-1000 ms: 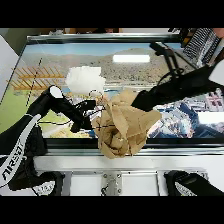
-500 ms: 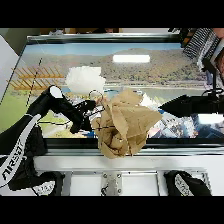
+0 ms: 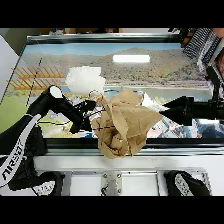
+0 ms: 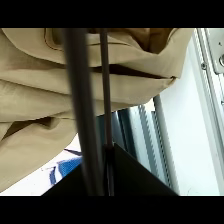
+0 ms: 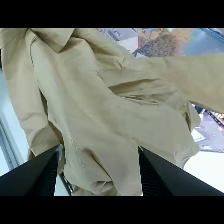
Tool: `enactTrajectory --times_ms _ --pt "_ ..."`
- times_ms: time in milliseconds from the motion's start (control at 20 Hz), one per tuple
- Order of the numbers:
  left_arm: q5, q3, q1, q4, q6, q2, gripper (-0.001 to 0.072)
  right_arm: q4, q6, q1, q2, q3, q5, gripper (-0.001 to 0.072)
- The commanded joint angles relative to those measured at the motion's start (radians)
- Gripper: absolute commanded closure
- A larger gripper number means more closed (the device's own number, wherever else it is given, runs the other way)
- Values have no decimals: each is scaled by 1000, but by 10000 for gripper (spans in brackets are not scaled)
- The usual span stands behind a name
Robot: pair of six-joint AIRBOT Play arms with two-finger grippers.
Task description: Fold the clothes and pants, and hang the long-sleeved shirts on hangers.
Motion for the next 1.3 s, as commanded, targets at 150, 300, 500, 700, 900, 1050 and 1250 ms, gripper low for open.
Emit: enactTrajectory --times_ms 150,300,500,700,900,1050,1250 --pt "0 0 0 0 0 0 694 8 -167 73 -2 -73 2 177" --pt "0 0 0 0 -1 0 694 8 -184 120 -32 -92 1 177" --pt "0 0 0 0 -1 0 694 24 -184 193 -100 -92 0 177" --pt "0 0 0 0 -1 0 694 87 -184 253 -169 -92 0 180" --pt "0 0 0 0 -1 0 694 110 -184 298 -212 -92 -1 182" --pt "-1 0 0 0 -1 0 694 109 -184 316 -220 -92 -21 182" --pt "-1 0 0 0 -1 0 694 109 -186 321 -220 -92 -47 301"
